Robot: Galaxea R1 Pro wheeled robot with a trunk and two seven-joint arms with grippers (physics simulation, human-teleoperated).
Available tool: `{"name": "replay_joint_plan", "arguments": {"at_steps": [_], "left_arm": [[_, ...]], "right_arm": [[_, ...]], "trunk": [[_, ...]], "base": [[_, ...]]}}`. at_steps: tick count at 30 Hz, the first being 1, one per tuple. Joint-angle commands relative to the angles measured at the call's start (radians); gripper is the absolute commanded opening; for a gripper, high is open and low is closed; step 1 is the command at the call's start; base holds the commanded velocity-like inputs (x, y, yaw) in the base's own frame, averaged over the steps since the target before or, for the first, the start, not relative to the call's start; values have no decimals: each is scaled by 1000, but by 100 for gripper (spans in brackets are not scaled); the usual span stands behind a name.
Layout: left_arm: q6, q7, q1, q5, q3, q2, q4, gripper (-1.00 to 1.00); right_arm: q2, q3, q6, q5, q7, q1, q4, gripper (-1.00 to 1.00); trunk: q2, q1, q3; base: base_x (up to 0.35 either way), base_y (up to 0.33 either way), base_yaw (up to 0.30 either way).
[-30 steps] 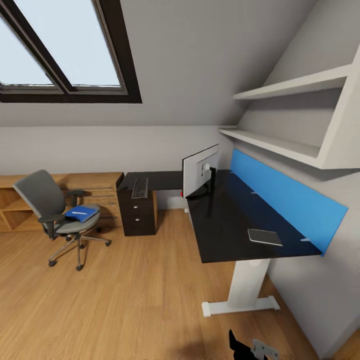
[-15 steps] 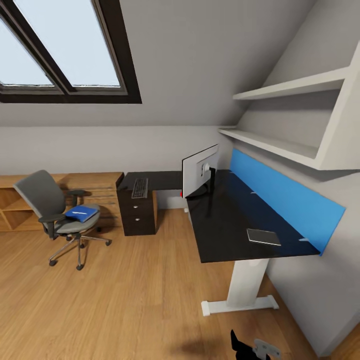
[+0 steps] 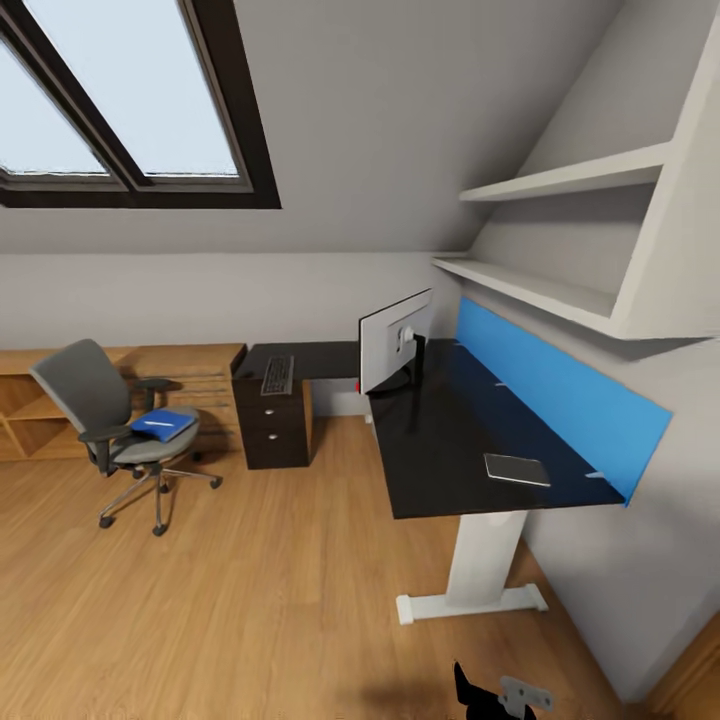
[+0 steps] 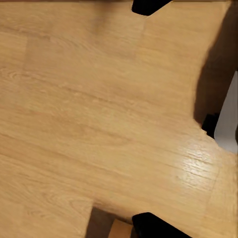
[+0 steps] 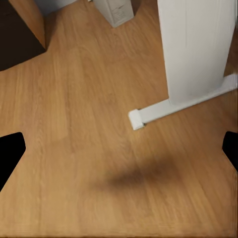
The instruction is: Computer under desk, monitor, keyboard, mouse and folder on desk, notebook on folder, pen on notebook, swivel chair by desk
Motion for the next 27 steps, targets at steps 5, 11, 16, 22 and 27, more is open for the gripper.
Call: {"name": "replay_joint_plan", "arguments": {"at_steps": [5, 11, 16, 22, 27], "left_arm": [[-5, 6, -1, 9, -8, 1, 0, 100], [-4, 6, -1, 9, -8, 1, 0, 100], [-6, 7, -1, 11, -8, 2, 0, 100], [-7, 6, -1, 11, -8, 2, 0, 100], [-7, 6, -1, 11, -8, 4, 0, 100]], "right_arm": [[1, -7, -2, -6, 10, -1, 2, 100], [0, -6, -3, -6, 10, -1, 1, 100], [-1, -5, -3, -3, 10, -1, 2, 100], [-3, -5, -6, -3, 10, -1, 1, 100], [-11, -7, -29, -4, 10, -1, -8, 100]], "trunk": [[-2, 0, -2], [-2, 0, -2], [-2, 0, -2], [-2, 0, -2], [-2, 0, -2]], "base": [[-228, -229, 0], [-230, -232, 0], [-116, -119, 0], [-18, -19, 0], [-4, -4, 0]]}}
